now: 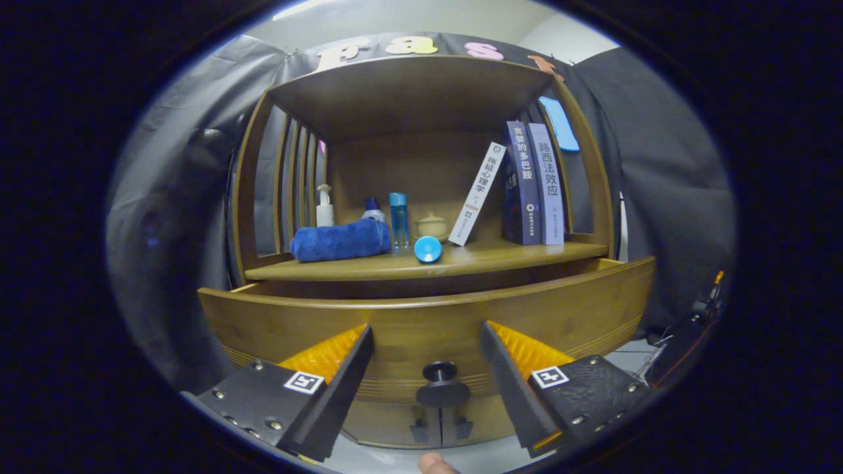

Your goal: Pull open the drawer, take out the items inside it, and place them on the countertop above the cabinet.

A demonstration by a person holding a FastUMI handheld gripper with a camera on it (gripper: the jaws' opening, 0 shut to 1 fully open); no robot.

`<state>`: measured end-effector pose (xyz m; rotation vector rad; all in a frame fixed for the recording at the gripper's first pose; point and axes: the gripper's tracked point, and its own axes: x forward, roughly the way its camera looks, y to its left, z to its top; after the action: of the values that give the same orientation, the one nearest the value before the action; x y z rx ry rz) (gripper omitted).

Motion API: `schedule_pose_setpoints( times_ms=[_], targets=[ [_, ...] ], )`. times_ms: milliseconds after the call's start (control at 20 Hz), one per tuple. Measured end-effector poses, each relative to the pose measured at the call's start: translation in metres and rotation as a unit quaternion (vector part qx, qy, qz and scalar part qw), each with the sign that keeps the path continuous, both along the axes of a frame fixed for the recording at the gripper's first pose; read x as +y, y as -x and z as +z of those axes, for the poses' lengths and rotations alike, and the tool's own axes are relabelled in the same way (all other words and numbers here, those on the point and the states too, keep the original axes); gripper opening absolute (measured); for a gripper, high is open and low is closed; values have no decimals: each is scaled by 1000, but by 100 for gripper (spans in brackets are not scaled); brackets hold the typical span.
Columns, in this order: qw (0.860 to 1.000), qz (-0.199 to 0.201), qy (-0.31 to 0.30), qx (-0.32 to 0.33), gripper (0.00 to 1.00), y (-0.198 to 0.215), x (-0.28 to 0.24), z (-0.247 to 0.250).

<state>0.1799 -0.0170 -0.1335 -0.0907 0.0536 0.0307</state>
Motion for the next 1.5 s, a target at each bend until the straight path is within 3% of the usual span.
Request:
schedule_pose_setpoints(
  times_ms=[350,700,850,1000,1300,1500],
  targets=[
    [1000,5,6,-9,99,-45,5,-1],
    [998,7,56,-14,99,-64,8,-7],
    [998,28,37,30,99,-42,18,-18],
    [997,36,57,47,99,-5,17,-6],
    [997,36,42,61,99,78,14,40],
    [996,55,28,62,99,122,20,73]
  ],
)
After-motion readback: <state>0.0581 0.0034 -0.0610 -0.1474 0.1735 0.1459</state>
